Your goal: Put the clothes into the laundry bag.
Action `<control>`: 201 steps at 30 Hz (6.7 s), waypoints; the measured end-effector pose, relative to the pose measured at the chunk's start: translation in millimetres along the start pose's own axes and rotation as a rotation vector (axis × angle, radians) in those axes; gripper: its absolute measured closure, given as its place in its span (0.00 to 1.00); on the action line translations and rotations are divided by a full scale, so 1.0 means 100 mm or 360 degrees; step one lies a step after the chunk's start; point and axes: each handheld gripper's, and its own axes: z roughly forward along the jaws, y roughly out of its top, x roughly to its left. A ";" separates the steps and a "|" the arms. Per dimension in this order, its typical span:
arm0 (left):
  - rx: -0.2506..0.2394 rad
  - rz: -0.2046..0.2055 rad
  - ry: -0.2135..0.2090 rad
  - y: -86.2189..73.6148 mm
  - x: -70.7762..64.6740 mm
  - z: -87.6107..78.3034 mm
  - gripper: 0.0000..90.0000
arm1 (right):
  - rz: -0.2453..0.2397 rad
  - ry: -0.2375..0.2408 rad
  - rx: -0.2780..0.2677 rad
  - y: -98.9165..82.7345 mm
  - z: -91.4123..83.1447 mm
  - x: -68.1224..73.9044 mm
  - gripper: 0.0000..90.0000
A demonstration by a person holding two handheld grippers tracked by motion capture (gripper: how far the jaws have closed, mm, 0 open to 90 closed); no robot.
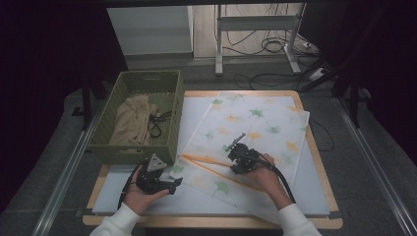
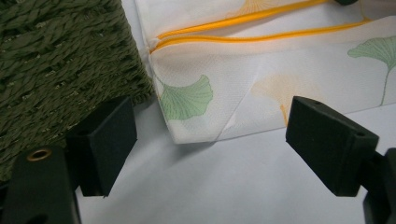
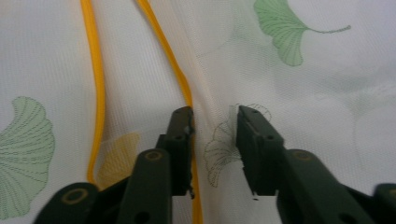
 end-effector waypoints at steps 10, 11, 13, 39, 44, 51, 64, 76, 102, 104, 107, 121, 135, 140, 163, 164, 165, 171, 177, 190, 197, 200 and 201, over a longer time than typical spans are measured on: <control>-0.0002 -0.0012 0.0003 0.00 0.01 0.00 0.18 | 0.0013 0.0012 -0.0016 -0.01 -0.03 -0.04 0.92; -0.0001 -0.0012 0.0003 0.00 0.01 0.00 0.18 | 0.0016 0.0014 -0.0020 -0.01 -0.03 -0.05 0.92; -0.0001 -0.0011 0.0003 0.00 0.00 0.00 0.18 | 0.0029 0.0038 -0.0028 -0.01 -0.04 -0.07 0.92; -0.0026 -0.0035 0.0016 -0.01 0.00 -0.04 0.17 | 0.0085 0.0216 -0.0116 -0.02 -0.23 -0.24 0.94; -0.0034 -0.0035 0.0008 -0.02 0.00 -0.05 0.17 | 0.0082 0.0221 -0.0146 -0.02 -0.29 -0.25 0.95; -0.0040 -0.0038 0.0002 -0.01 -0.02 -0.04 0.17 | 0.0073 0.0229 -0.0196 -0.02 -0.40 -0.29 0.95; -0.0048 -0.0031 -0.0008 0.00 -0.03 -0.06 0.18 | 0.0074 0.0216 -0.0292 -0.02 -0.56 -0.33 0.95; -0.0064 -0.0043 -0.0072 0.00 -0.02 -0.08 0.17 | 0.0081 0.0217 -0.0343 -0.03 -0.61 -0.37 0.95; -0.0081 -0.0058 -0.0099 -0.02 0.02 -0.12 0.16 | 0.0094 0.0211 -0.0397 -0.01 -0.69 -0.42 0.95; -0.0088 -0.0059 -0.0092 -0.02 0.02 -0.13 0.17 | 0.0096 0.0212 -0.0398 -0.01 -0.69 -0.42 0.95; -0.0089 -0.0071 -0.0086 -0.02 0.02 -0.13 0.17 | 0.0095 0.0211 -0.0401 0.00 -0.71 -0.42 0.95; -0.0055 -0.0050 -0.0131 -0.03 -0.03 -0.12 0.16 | 0.0111 0.0191 -0.0485 -0.01 -0.88 -0.45 0.95; -0.0037 -0.0048 -0.0134 -0.04 -0.03 -0.11 0.16 | 0.0109 0.0181 -0.0538 0.01 -0.99 -0.48 0.96; -0.0051 -0.0055 -0.0127 -0.04 -0.04 -0.13 0.16 | 0.0123 0.0181 -0.0552 0.01 -1.01 -0.50 0.96; -0.0256 -0.0038 -0.0122 0.18 -0.08 -0.38 0.15 | 0.0128 0.0220 -0.0524 -0.01 -0.92 -0.52 0.96; -0.0275 -0.0060 -0.0121 0.22 -0.06 -0.40 0.16 | 0.0128 0.0223 -0.0521 -0.01 -0.92 -0.52 0.96; -0.0275 -0.0060 -0.0121 0.22 -0.06 -0.40 0.17 | 0.0128 0.0223 -0.0521 -0.01 -0.92 -0.52 0.96; -0.0290 -0.0011 -0.0080 0.32 -0.08 -0.47 0.20 | 0.0129 0.0225 -0.0520 -0.02 -0.92 -0.52 0.96; -0.0331 -0.0015 -0.0078 0.48 -0.01 -0.58 0.22 | 0.0134 0.0228 -0.0519 -0.01 -0.91 -0.53 0.96; -0.0380 -0.0060 -0.0063 0.81 0.15 -0.77 0.23 | 0.0139 0.0227 -0.0526 -0.03 -0.93 -0.54 0.96; -0.0387 -0.0081 -0.0037 0.90 0.24 -0.80 0.23 | 0.0144 0.0226 -0.0528 -0.03 -0.93 -0.55 0.96; -0.0380 -0.0088 -0.0025 0.94 0.27 -0.80 0.24 | 0.0148 0.0225 -0.0526 -0.04 -0.93 -0.55 0.96; -0.0374 -0.0088 -0.0022 0.96 0.29 -0.80 0.24 | 0.0149 0.0227 -0.0526 -0.04 -0.93 -0.55 0.96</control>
